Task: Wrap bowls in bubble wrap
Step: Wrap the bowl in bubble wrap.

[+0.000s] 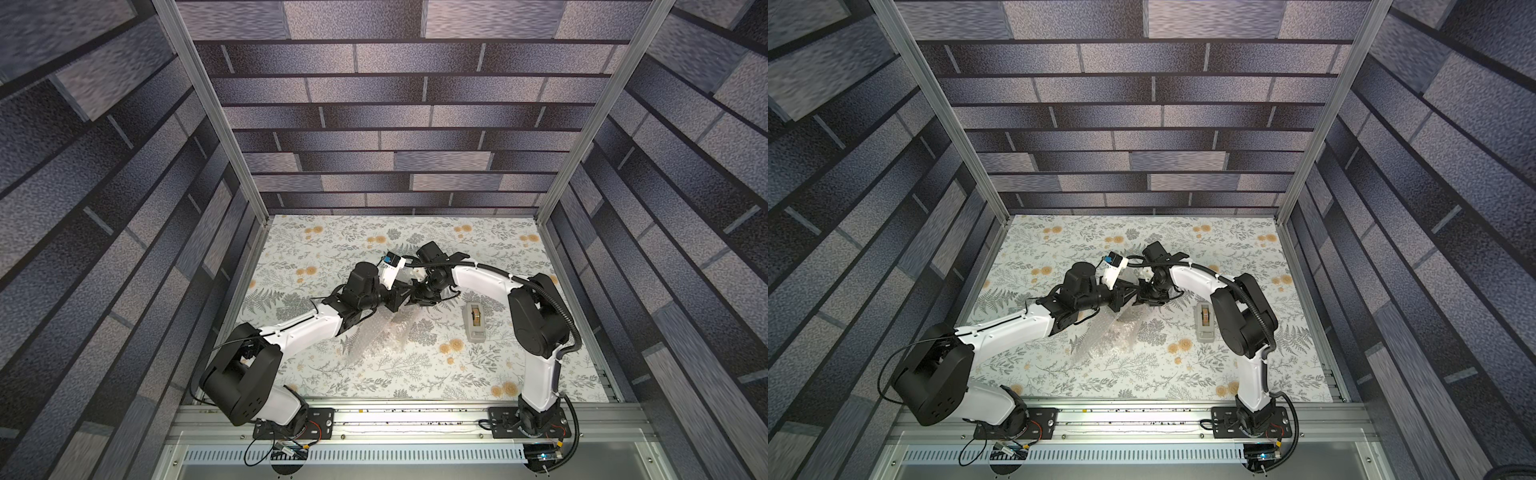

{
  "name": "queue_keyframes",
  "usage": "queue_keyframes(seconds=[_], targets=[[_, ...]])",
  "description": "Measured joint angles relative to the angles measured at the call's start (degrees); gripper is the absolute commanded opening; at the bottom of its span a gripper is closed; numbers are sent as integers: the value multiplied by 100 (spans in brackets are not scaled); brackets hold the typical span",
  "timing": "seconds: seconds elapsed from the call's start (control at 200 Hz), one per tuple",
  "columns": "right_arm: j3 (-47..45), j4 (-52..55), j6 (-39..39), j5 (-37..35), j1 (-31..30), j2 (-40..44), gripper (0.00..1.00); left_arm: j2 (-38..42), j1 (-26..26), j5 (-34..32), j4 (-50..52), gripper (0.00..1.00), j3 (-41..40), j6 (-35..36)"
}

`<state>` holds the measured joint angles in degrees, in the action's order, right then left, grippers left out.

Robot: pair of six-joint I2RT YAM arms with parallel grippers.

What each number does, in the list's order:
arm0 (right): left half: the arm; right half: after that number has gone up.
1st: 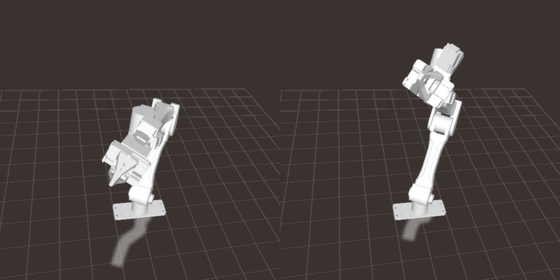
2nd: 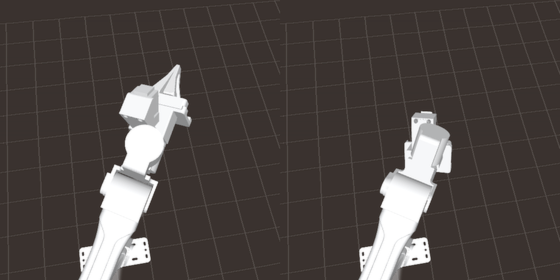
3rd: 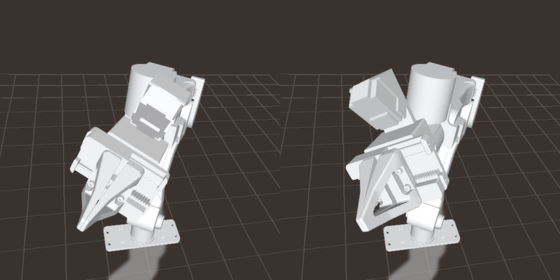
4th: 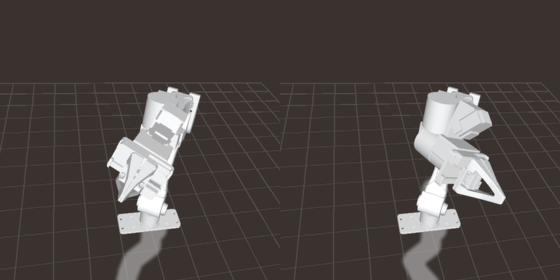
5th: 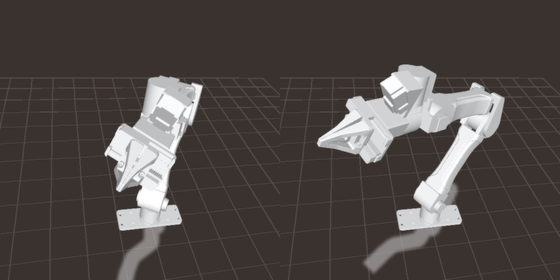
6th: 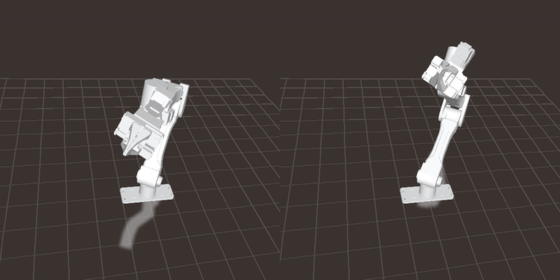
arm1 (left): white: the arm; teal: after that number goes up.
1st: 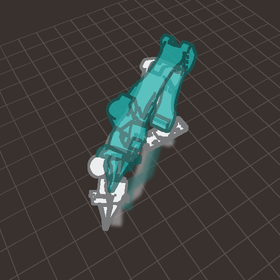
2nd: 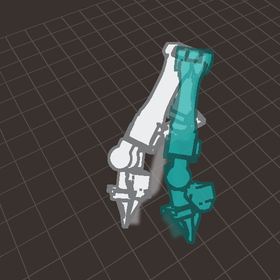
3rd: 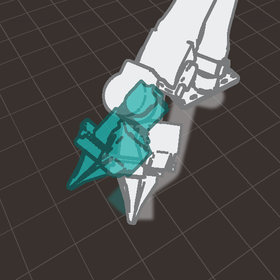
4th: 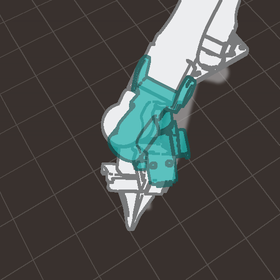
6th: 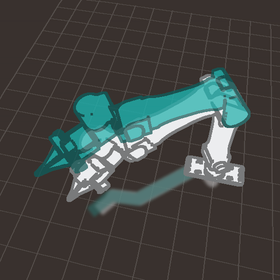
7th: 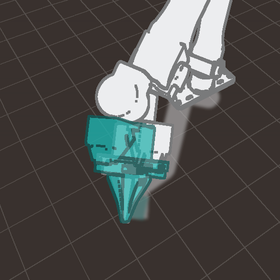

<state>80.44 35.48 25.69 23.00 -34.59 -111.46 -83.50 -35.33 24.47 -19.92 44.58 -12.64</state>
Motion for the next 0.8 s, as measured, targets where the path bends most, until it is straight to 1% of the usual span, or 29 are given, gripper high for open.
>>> queue_keyframes(seconds=[0.145,0.21,0.341,0.446,0.491,0.571,0.742,0.802], targets=[[-107,7,0,-20,37,127,48,-2,-4,83,-199,19,-81,0],[-118,17,0,90,103,214,48,-50,39,4,7,19,-197,0],[-116,-50,0,229,177,555,48,-417,116,-136,634,19,-586,0],[-111,-114,-2,295,214,691,48,-455,116,-181,887,19,-728,0],[-111,-116,0,310,216,693,51,-455,127,-184,911,19,-730,0],[-114,-109,-11,343,251,691,60,-452,125,-199,907,19,-730,0],[-114,-164,-87,518,254,691,63,-452,125,-201,911,19,-726,0],[-131,-229,-81,588,254,691,67,-452,125,-201,931,19,-699,0]])
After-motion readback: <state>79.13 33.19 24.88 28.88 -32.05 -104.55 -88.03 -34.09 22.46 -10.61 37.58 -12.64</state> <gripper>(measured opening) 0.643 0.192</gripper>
